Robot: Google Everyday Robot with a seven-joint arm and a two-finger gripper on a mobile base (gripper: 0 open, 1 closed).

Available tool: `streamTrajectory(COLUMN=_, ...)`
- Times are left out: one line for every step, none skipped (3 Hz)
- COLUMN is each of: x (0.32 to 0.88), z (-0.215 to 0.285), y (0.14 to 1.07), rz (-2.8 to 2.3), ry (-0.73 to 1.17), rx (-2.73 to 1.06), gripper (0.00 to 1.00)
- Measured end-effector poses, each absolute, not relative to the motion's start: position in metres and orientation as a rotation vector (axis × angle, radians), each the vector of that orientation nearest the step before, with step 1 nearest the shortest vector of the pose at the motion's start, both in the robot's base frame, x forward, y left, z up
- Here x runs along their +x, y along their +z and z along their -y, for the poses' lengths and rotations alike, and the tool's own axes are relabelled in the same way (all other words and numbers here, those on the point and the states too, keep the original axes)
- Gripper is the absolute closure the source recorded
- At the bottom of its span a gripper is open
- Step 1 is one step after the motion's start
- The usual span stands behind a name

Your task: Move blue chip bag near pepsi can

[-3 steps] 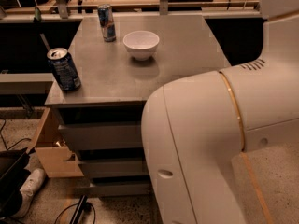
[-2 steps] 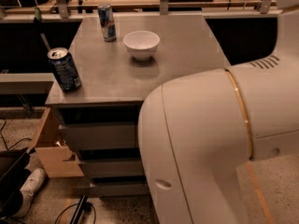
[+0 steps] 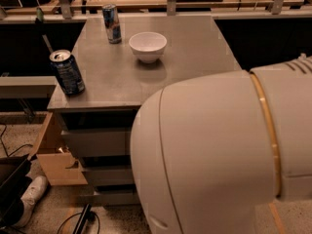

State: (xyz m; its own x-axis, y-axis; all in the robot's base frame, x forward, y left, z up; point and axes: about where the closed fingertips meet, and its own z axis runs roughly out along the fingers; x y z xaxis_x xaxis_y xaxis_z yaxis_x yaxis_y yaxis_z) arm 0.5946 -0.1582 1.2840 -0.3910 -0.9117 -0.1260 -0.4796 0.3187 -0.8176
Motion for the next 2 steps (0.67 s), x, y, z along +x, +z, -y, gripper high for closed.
streamTrajectory(x=0.597, z=0.159, y=1.294, rz=-1.965, ry=-0.965, rx=-1.202, gripper=1.00)
streamTrajectory(x=0.595, z=0.180, y=1.274, rz=-2.015, ry=-0.741, rx=-1.131, gripper=1.00)
